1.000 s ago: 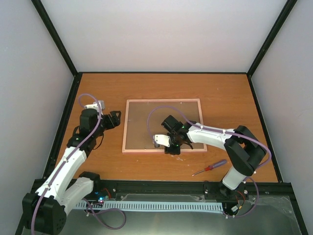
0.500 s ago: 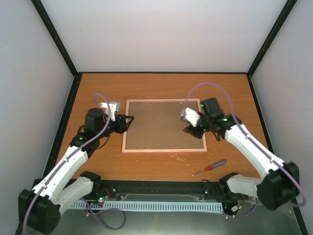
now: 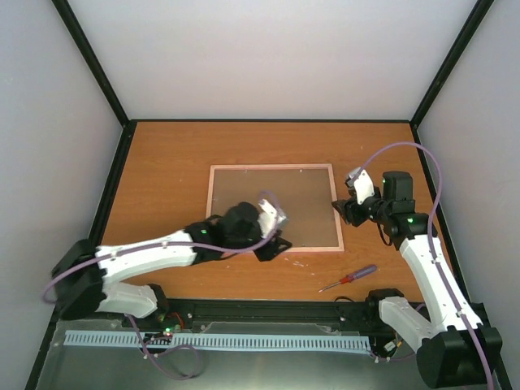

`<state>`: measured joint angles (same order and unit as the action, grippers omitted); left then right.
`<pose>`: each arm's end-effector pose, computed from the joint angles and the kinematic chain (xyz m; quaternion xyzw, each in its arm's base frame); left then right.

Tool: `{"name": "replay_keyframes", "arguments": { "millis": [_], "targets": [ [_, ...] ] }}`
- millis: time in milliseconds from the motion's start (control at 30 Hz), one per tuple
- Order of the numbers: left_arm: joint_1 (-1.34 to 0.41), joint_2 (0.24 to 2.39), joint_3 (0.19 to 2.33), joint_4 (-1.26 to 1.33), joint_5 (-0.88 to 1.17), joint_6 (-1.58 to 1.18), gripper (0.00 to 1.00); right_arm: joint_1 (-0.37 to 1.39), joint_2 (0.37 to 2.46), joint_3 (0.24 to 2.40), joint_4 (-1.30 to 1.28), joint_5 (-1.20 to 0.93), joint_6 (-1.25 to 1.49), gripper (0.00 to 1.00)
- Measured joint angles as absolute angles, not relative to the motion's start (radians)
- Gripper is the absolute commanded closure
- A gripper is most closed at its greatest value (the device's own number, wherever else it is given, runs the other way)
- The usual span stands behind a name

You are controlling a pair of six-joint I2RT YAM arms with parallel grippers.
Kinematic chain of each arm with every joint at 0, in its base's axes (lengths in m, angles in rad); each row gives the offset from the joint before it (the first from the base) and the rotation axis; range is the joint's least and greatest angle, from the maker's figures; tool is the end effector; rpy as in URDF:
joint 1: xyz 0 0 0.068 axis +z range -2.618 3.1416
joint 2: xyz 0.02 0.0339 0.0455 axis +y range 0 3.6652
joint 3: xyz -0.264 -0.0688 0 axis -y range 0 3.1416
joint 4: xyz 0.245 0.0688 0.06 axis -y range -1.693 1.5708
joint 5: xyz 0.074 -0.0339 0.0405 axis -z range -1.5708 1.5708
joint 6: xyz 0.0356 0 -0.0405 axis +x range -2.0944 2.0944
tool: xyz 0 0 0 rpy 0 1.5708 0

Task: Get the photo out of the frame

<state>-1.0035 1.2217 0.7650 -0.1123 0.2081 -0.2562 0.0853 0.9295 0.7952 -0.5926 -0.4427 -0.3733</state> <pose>0.1377 -0.2297 0.2487 0.3649 0.7940 -0.3549 0.3323 0.1902 0.0316 0.2811 -0.2899 0.8463 0.1409 0.4242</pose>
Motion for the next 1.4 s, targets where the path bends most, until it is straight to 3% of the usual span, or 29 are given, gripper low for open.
{"name": "replay_keyframes", "arguments": {
  "millis": [400,933,1167,1400],
  "targets": [
    [-1.253,1.806,1.106,-0.091,0.147,-0.073,0.54,0.076,0.915,0.769,-0.531,-0.422,-0.331,0.35],
    [-1.322,2.023,1.223,-0.094,0.189,-0.054,0.55,0.067,0.864,0.764,-0.514,-0.393,-0.327,0.35],
    [-1.323,2.034,1.224,-0.095,0.151,-0.064,0.84,0.067,0.868,0.761,-0.511,-0.376,-0.327,0.35],
    [-1.324,2.019,1.191,-0.074,0.116,-0.053,0.99,0.067,0.876,0.756,-0.503,-0.363,-0.327,0.35]
  ]
}}
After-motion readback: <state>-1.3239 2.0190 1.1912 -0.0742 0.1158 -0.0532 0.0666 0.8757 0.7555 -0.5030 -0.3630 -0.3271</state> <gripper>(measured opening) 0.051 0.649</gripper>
